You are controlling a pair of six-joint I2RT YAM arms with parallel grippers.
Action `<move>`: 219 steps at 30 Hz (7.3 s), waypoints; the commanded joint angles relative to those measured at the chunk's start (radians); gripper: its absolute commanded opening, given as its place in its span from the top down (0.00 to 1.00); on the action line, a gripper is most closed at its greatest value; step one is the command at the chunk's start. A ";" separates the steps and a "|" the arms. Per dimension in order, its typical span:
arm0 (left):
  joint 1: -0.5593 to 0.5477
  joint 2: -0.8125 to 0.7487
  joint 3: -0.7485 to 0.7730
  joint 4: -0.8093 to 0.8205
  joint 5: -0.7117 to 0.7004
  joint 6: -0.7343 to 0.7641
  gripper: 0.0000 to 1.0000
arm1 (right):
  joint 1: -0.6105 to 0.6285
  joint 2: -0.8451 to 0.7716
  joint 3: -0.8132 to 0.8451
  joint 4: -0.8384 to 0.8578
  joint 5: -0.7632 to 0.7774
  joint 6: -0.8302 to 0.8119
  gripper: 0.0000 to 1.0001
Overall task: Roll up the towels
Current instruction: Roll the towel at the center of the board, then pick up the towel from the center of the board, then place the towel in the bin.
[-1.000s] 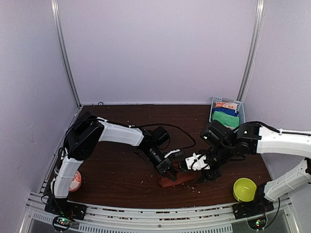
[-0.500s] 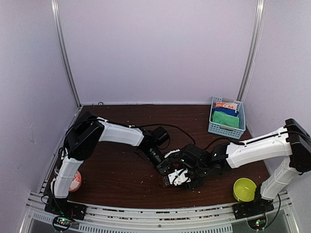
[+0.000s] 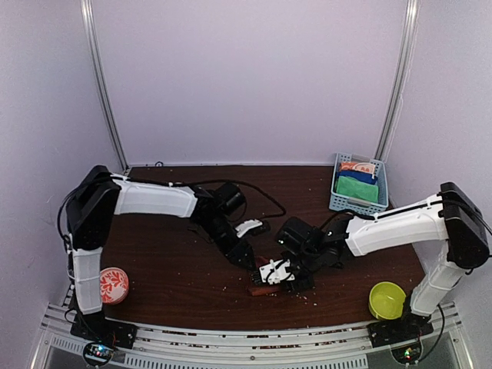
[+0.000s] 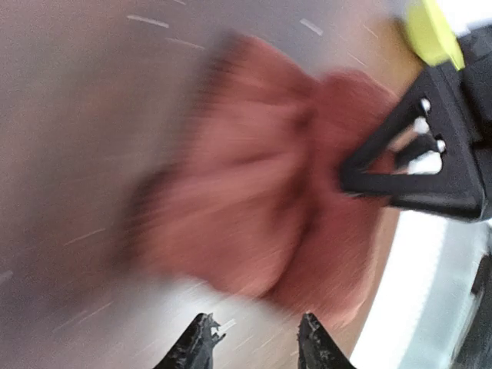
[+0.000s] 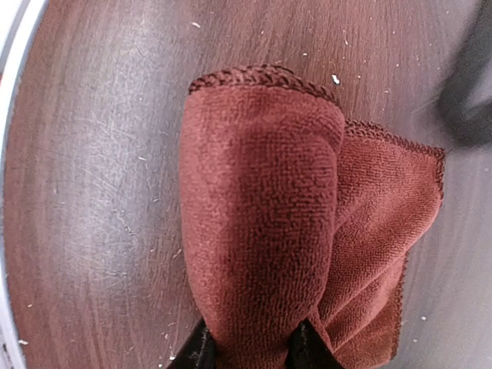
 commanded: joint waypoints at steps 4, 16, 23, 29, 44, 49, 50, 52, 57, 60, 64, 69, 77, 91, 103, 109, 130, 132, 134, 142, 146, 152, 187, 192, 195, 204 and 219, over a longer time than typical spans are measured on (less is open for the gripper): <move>0.036 -0.334 -0.136 0.125 -0.479 0.014 0.62 | -0.177 0.204 0.169 -0.378 -0.403 0.054 0.74; -0.239 -0.659 -0.354 0.461 -0.701 0.291 0.47 | -0.378 0.620 0.508 -0.697 -0.604 0.030 0.75; -0.384 -0.364 -0.178 0.300 -0.741 0.464 0.45 | -0.385 0.636 0.535 -0.685 -0.613 0.057 0.75; -0.399 -0.171 -0.117 0.305 -0.899 0.531 0.44 | -0.385 0.630 0.539 -0.691 -0.622 0.055 0.74; -0.385 -0.007 -0.070 0.295 -0.875 0.464 0.77 | -0.391 0.474 0.579 -0.836 -0.726 -0.122 0.51; -0.384 0.000 -0.017 0.132 -0.778 0.400 0.83 | -0.431 0.305 0.734 -0.887 -0.679 -0.070 0.42; -0.384 0.006 -0.002 0.095 -0.749 0.387 0.83 | -0.445 0.274 0.760 -0.873 -0.646 -0.040 0.41; -0.381 0.026 0.030 0.031 -0.683 0.363 0.83 | -0.471 0.202 0.803 -0.835 -0.577 0.039 0.39; -0.365 0.124 0.137 -0.102 -0.485 0.316 0.84 | -0.527 0.017 0.870 -0.779 -0.511 0.097 0.36; -0.332 0.194 0.209 -0.165 -0.330 0.280 0.85 | -0.554 -0.108 0.853 -0.735 -0.567 0.121 0.32; -0.284 0.310 0.325 -0.284 -0.189 0.225 0.85 | -0.563 -0.266 0.678 -0.676 -0.709 0.079 0.00; -0.235 0.380 0.380 -0.316 -0.049 0.172 0.85 | -0.548 -0.379 0.456 -0.727 -0.762 -0.146 0.02; -0.186 0.419 0.383 -0.295 0.108 0.113 0.87 | -0.322 -0.449 0.246 -0.715 -0.469 -0.217 0.36; -0.161 0.449 0.388 -0.280 0.170 0.094 0.87 | 0.000 -0.361 -0.077 -0.159 0.008 -0.033 0.29; -0.151 0.467 0.410 -0.281 0.196 0.085 0.84 | 0.032 -0.165 -0.179 0.053 0.087 0.005 0.24; -0.146 0.468 0.428 -0.279 0.206 0.088 0.82 | 0.036 -0.074 -0.184 0.091 0.096 0.013 0.40; 0.129 -0.112 0.036 0.045 -0.104 -0.042 0.62 | -0.044 -0.219 -0.024 -0.208 0.157 -0.075 0.91; 0.141 -0.150 0.014 0.074 -0.135 -0.055 0.61 | -0.090 -0.210 -0.002 -0.227 0.160 -0.095 0.91; 0.149 -0.176 -0.001 0.093 -0.146 -0.062 0.62 | -0.158 -0.194 0.032 -0.252 0.155 -0.118 0.92; 0.151 -0.235 -0.046 0.107 -0.163 -0.049 0.61 | -0.456 -0.107 0.250 -0.327 0.161 -0.260 0.92; 0.150 -0.258 -0.091 0.132 -0.154 -0.049 0.62 | -0.615 -0.028 0.413 -0.334 0.165 -0.301 0.94; 0.151 -0.286 -0.140 0.168 -0.131 -0.057 0.62 | -0.793 0.132 0.609 -0.257 0.227 -0.316 0.95; 0.151 -0.276 -0.190 0.217 -0.096 -0.073 0.62 | -0.958 0.368 0.637 -0.431 0.159 -0.410 0.97; 0.151 -0.259 -0.180 0.218 -0.087 -0.072 0.62 | -0.958 0.477 0.728 -0.460 0.204 -0.372 0.97; 0.151 -0.250 -0.176 0.218 -0.087 -0.072 0.62 | -0.958 0.491 0.747 -0.438 0.204 -0.376 0.97; 0.152 -0.235 -0.170 0.217 -0.085 -0.067 0.61 | -0.959 0.504 0.681 -0.396 0.158 -0.471 0.93; 0.152 -0.226 -0.188 0.227 -0.075 -0.054 0.62 | -0.965 0.518 0.870 -0.679 0.082 -0.478 0.45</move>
